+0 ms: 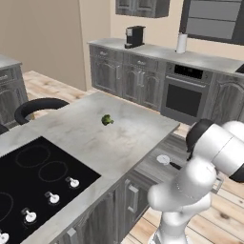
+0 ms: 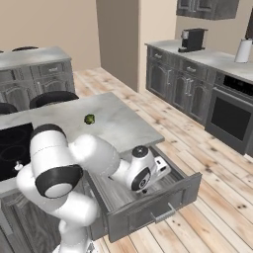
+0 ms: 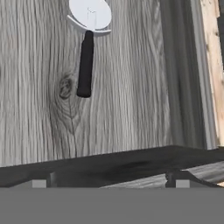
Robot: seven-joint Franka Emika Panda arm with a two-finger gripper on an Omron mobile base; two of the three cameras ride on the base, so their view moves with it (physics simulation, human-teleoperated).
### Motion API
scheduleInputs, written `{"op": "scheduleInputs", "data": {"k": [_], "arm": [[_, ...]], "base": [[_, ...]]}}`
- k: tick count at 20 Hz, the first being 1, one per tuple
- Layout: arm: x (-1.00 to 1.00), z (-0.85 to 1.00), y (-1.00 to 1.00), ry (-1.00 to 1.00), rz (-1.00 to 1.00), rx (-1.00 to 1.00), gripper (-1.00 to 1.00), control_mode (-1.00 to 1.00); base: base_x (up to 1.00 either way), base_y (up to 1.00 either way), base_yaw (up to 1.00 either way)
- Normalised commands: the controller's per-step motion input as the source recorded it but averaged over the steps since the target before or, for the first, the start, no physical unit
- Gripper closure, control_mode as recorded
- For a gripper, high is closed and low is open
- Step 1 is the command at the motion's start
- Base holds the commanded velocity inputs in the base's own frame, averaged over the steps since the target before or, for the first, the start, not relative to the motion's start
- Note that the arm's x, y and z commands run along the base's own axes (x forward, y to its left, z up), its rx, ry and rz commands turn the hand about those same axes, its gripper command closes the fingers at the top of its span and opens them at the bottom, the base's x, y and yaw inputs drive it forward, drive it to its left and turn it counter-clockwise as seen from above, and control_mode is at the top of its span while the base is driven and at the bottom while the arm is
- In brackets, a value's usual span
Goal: Pick the pizza cutter from the drawer and place it on the counter.
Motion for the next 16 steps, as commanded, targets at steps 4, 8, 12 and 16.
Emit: {"op": "scheduleInputs", "data": {"k": [4,8,12,16], "arm": [[0.36,0.14,0.38,0.02,0.0,0.18,-1.0,-1.0],[0.47,0.01,0.46,0.08,-0.01,0.02,-1.0,-1.0],[0.17,-0.04,0.29,0.09,-0.05,0.0,-1.0,-1.0],[0.0,-0.18,0.29,0.05,-0.07,0.0,-1.0,-1.0]], "base": [[0.0,0.0,0.0],[0.0,0.0,0.0],[0.0,0.0,0.0],[0.0,0.0,0.0]]}}
